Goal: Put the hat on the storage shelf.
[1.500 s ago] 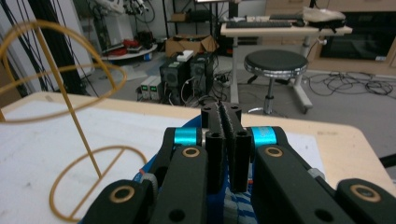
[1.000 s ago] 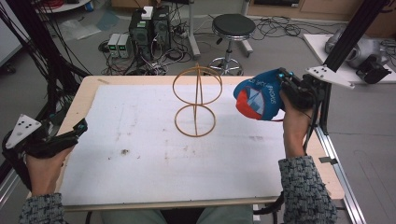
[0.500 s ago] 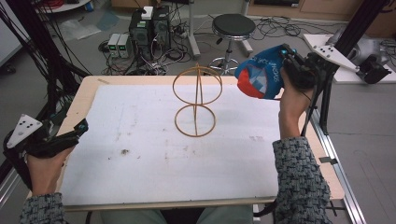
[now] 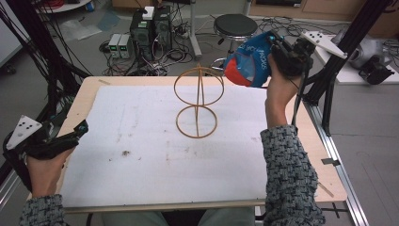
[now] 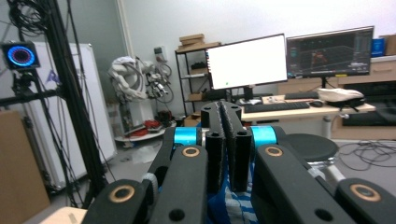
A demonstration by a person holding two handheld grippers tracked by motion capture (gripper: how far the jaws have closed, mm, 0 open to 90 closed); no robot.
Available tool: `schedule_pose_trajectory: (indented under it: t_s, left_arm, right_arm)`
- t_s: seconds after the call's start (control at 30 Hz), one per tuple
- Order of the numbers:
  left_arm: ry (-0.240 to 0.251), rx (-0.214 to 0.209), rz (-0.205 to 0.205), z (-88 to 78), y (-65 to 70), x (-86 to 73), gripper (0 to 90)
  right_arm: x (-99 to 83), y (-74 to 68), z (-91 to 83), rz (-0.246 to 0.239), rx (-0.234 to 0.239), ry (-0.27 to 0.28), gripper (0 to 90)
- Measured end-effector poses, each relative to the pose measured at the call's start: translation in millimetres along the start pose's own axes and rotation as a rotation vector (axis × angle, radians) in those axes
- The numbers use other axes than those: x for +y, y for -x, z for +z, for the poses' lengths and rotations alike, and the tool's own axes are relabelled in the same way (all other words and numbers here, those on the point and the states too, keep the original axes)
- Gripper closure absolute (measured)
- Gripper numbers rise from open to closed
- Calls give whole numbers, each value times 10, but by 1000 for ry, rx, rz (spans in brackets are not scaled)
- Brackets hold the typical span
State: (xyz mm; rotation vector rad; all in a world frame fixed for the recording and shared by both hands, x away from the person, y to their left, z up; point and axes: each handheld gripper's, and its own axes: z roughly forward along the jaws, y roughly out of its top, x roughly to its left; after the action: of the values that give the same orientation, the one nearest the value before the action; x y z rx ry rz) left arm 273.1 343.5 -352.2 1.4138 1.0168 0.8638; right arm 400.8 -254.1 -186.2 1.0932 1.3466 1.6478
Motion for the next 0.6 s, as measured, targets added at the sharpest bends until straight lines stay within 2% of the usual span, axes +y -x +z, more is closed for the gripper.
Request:
schedule_pose_trajectory:
  t_s: [0.27, 0.47, 0.6]
  left_arm:
    - [1, -1, -4, -4, -15, -4, 177]
    - [2, -7, -1, 4, -3, 0, 177]
    - [2, -8, -1, 2, -3, 1, 177]
  right_arm:
    - [18, -223, 152, 37, 56, 5, 883]
    - [-18, -385, 231, 40, 89, 3, 883]
    - [-47, -475, 253, 46, 129, -2, 883]
